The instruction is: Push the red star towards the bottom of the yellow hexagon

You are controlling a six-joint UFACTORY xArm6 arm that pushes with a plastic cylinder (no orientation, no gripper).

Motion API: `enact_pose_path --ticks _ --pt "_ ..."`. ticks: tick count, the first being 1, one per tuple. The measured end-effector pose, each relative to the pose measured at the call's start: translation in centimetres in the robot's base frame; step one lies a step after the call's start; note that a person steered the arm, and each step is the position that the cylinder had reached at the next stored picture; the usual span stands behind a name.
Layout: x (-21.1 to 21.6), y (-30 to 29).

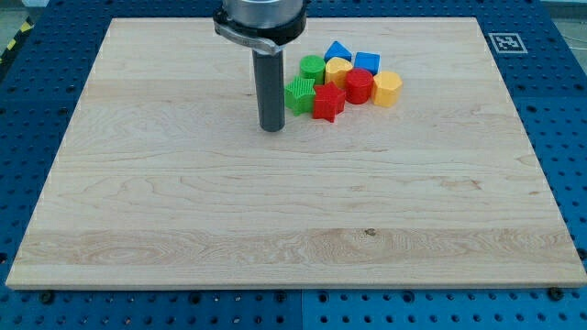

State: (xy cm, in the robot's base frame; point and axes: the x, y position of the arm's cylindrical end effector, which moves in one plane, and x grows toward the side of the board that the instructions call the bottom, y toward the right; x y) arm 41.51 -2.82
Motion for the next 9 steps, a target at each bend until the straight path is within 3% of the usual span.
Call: enact_pose_path --ticks 3,9 --pt "-3.0 6.6" --pt "-3.0 4.5"
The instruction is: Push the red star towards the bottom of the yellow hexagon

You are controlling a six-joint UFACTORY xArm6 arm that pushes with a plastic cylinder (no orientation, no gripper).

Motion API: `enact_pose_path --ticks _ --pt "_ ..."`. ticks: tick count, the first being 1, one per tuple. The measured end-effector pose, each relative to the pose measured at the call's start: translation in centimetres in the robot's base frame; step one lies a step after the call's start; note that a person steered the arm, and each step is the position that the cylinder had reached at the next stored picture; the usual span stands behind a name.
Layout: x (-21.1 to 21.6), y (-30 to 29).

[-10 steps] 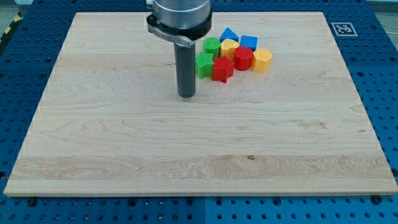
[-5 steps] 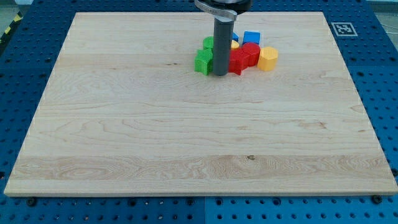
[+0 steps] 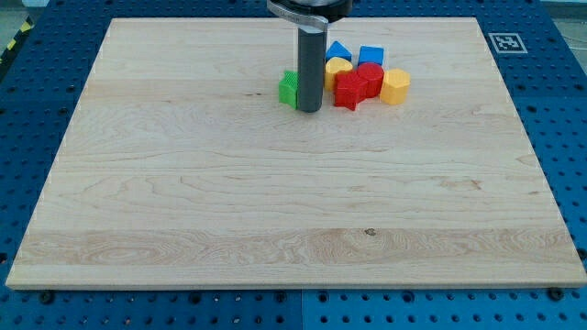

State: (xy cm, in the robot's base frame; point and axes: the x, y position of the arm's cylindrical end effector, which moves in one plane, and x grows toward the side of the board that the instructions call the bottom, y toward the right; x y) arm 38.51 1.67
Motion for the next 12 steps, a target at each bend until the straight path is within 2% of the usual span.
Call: enact_pose_path --ticks 1,2,4,6,8,10,12 --pt "0.0 0.0" --pt "3.1 0.1" --pt "3.9 -4.9" --pt "2.0 -6.6" --pt "-0.6 -4.1" --pt "-1.2 -1.2" --pt "-1.3 -1.9"
